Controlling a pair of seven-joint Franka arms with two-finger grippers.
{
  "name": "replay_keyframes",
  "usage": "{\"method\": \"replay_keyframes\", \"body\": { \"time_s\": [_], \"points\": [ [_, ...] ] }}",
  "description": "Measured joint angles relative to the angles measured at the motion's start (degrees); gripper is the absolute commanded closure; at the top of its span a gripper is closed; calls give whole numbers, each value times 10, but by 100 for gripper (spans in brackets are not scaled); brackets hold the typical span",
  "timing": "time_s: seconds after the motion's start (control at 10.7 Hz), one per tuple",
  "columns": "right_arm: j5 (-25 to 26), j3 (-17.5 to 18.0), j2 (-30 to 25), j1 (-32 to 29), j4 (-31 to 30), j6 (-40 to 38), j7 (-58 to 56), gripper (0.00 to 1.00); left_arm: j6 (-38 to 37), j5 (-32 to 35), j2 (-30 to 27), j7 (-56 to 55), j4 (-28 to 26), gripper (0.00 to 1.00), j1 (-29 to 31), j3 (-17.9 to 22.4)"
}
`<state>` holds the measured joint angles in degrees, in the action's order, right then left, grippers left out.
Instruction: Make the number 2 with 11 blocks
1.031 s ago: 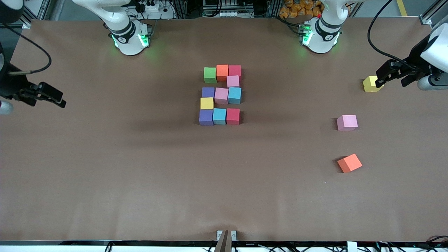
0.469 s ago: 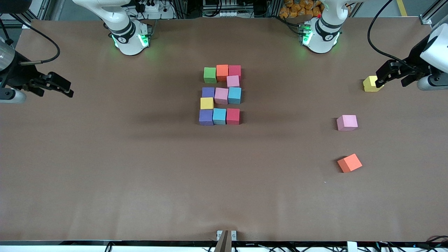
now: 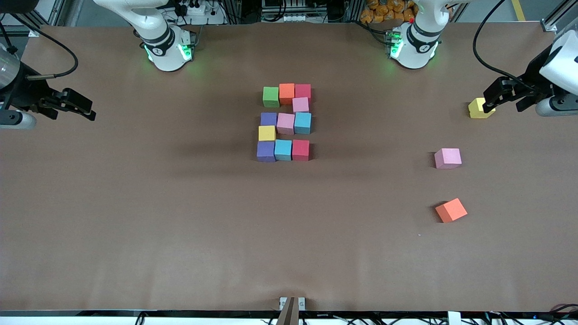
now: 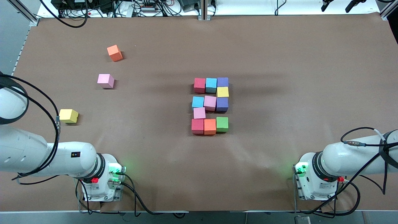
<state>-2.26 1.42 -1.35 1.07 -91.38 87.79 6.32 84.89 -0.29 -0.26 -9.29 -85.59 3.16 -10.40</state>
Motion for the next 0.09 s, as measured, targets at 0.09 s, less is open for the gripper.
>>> {"method": "replay_keyframes", "body": {
  "time_s": [0.09],
  "points": [
    [0, 0, 0, 0, 0, 0, 0, 0, 0, 0, 0, 0, 0, 23, 0, 0]
  ]
}}
